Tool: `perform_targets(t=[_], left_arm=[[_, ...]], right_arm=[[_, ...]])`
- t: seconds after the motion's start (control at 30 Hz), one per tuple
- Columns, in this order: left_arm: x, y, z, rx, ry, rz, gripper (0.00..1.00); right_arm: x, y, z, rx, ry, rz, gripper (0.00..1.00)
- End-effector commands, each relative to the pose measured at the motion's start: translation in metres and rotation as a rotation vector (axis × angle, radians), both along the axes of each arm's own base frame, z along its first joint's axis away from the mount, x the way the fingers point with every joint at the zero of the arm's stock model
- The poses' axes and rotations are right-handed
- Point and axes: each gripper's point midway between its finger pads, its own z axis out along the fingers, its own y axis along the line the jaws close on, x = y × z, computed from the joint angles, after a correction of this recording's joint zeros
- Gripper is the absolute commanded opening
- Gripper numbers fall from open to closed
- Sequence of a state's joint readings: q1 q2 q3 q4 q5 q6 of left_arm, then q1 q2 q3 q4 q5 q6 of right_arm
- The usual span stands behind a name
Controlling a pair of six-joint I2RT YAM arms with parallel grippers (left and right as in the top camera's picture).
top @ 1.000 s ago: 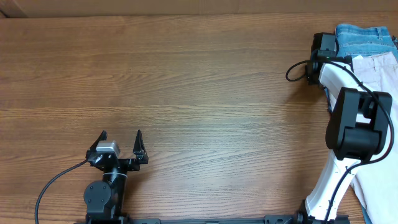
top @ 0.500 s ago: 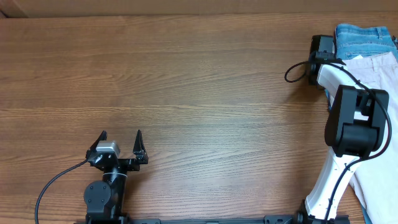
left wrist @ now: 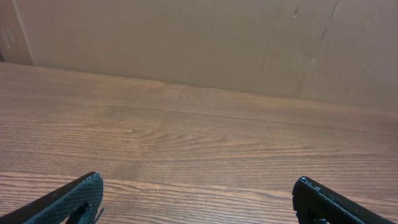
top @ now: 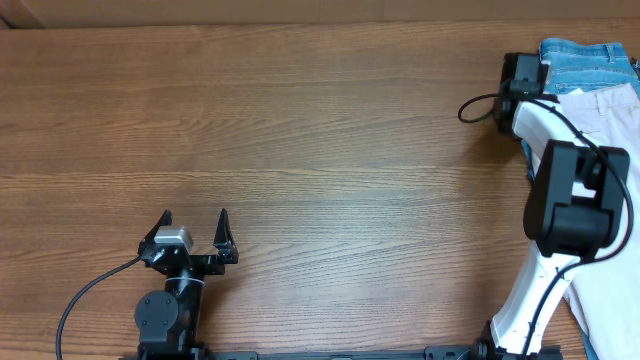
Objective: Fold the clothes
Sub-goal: 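Grasp the khaki trousers with the right gripper and drag them leftward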
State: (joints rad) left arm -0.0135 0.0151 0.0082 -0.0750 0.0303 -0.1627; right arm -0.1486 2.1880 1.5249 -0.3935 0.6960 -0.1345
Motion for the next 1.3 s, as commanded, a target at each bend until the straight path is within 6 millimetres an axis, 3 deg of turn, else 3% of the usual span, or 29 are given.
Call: perform_targets(t=[0.0,0.2,0.3,0.4,0.8,1.13,1.27], left_arm=[[0.000,-0.004,0.001,-0.019,-0.006,-0.019,1.00],[0.000,-0.004,0.001,-0.019,-0.006,-0.019,1.00],[0.000,-0.004,0.001,-0.019,-0.006,-0.019,1.00],[0.000,-0.004,0.001,-0.018,-0.006,-0.019,1.00],[0.000,-0.004,0.001,-0.019,-0.006,-0.019,1.00],[0.000,-0.004,0.001,-0.018,-0.006,-0.019,1.00],[0.000,-0.004,0.001,-0.018,-0.006,-0.019,1.00]], right_arm=[[0.007,-0.003,0.084,-0.024,-0.201,-0.034,0.04],[0.002,0.010,0.138,-0.031,-0.289,-0.012,0.04],[0.002,0.026,0.152,-0.027,-0.305,0.020,0.04],[0.006,0.053,0.150,-0.002,-0.290,0.081,0.04],[0.027,0.206,0.136,0.225,-0.314,0.378,0.04],[0.027,0.357,0.116,0.808,-0.366,0.572,0.04],[0.025,0.417,0.092,0.938,-0.357,0.611,0.04]])
